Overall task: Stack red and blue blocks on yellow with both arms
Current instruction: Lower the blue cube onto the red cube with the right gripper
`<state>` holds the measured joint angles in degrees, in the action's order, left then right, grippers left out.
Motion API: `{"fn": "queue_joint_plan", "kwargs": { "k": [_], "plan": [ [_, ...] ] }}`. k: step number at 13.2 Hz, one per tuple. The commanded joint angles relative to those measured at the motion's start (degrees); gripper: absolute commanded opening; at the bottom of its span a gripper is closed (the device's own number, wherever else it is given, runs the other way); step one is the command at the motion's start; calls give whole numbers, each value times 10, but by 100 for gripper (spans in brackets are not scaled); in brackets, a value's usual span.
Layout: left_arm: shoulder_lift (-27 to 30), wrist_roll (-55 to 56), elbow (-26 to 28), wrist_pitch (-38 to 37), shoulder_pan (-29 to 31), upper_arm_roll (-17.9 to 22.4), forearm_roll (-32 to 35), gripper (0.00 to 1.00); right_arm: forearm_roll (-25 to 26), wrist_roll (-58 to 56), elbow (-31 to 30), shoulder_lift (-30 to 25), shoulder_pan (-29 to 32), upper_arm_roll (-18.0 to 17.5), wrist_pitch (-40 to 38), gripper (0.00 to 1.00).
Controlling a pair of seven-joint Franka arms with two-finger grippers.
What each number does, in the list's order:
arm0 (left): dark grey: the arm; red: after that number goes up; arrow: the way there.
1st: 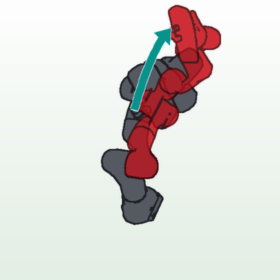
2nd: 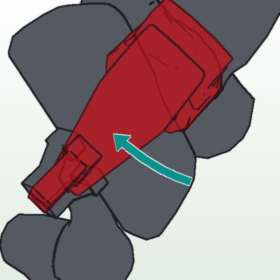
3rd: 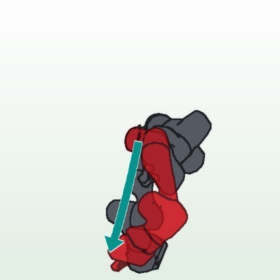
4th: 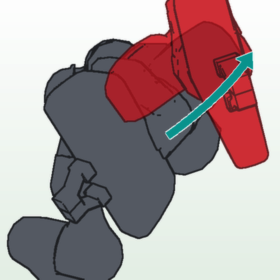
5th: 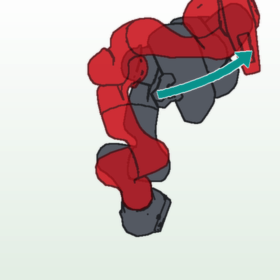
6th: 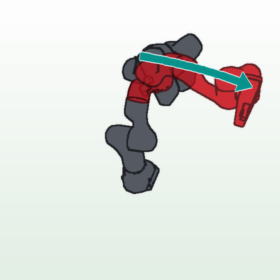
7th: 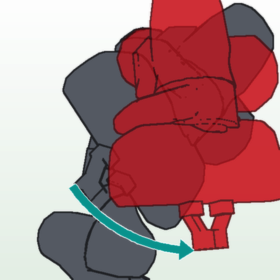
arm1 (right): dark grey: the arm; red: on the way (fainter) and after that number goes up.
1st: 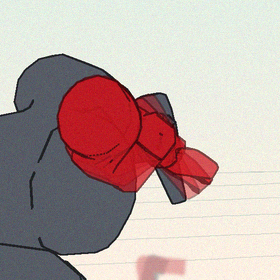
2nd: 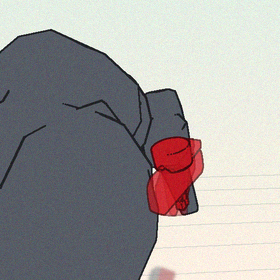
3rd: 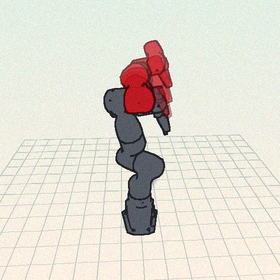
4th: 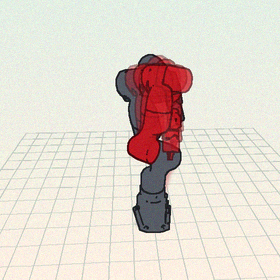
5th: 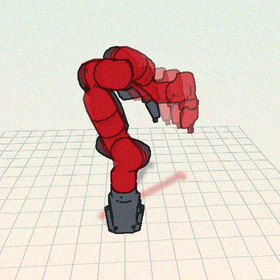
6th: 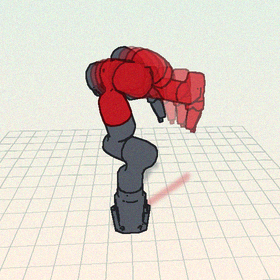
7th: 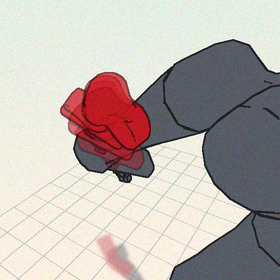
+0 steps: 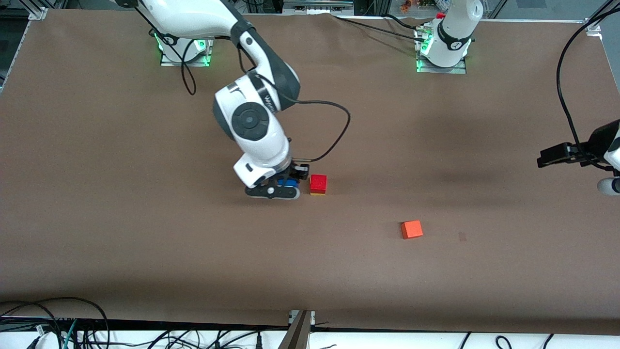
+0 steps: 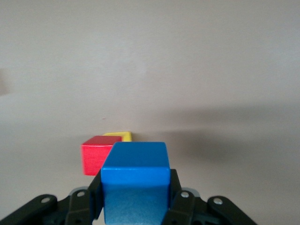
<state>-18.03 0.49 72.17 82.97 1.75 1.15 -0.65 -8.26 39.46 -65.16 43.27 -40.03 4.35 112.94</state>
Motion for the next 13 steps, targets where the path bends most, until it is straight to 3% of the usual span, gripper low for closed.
{"fn": "queue_joint_plan", "kwargs": {
  "k": [1,3,13],
  "plan": [
    [71,-3,106,29,-1,-12,7,100,-2,39,32,32,-24,8,22,34],
    [109,-3,173,73,0,-14,6,100,3,50,32,41,-38,12,29,34],
    [92,2,160,70,-1,-13,6,100,30,86,46,74,-62,11,65,38]
  ]
}}
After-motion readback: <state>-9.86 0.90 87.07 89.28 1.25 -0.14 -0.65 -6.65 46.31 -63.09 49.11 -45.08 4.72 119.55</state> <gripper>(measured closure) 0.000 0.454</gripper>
